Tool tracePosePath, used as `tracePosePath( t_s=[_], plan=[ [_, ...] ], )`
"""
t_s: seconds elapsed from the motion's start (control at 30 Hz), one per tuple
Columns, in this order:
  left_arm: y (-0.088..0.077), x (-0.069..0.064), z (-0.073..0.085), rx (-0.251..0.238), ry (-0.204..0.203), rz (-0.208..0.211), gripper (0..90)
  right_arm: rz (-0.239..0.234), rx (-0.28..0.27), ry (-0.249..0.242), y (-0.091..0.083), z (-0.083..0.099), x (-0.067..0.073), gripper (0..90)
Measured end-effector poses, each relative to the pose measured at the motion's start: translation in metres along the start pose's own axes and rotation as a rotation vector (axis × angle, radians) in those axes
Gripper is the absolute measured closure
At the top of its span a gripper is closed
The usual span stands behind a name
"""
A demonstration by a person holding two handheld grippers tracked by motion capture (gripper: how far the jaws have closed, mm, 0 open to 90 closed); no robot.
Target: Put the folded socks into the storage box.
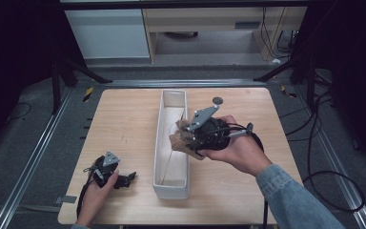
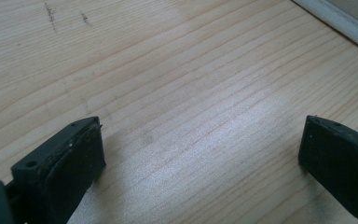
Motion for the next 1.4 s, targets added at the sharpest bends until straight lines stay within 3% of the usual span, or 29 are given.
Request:
tracePosePath(
  t_s=[0.47, 1.1, 1.4],
  plan=[
    [0.0, 0.0, 0.0, 0.0, 0.001, 0.0, 0.0, -0.039, 0.04, -0.031, 0.022, -0.015, 0.01, 48.7],
    [0.0, 0.0, 0.0, 0.0, 0.0, 0.0, 0.0, -0.093, 0.049, -0.034, 0.038, -0.014, 0.023, 48.6],
    [0.0, 0.0, 0.0, 0.0, 0.0, 0.0, 0.0, -0.102, 0.078, -0.042, 0.044, -0.018, 0.028, 48.6]
  ],
)
Point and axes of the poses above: each handheld gripper's, and its own axes: y roughly forward along the jaws, z roughly out of its underside, x roughly to its left, the point moved 1 cm from there along y, roughly forward along the jaws, and after that the axes turned 15 degrees about -z, right-handed, at the moved point
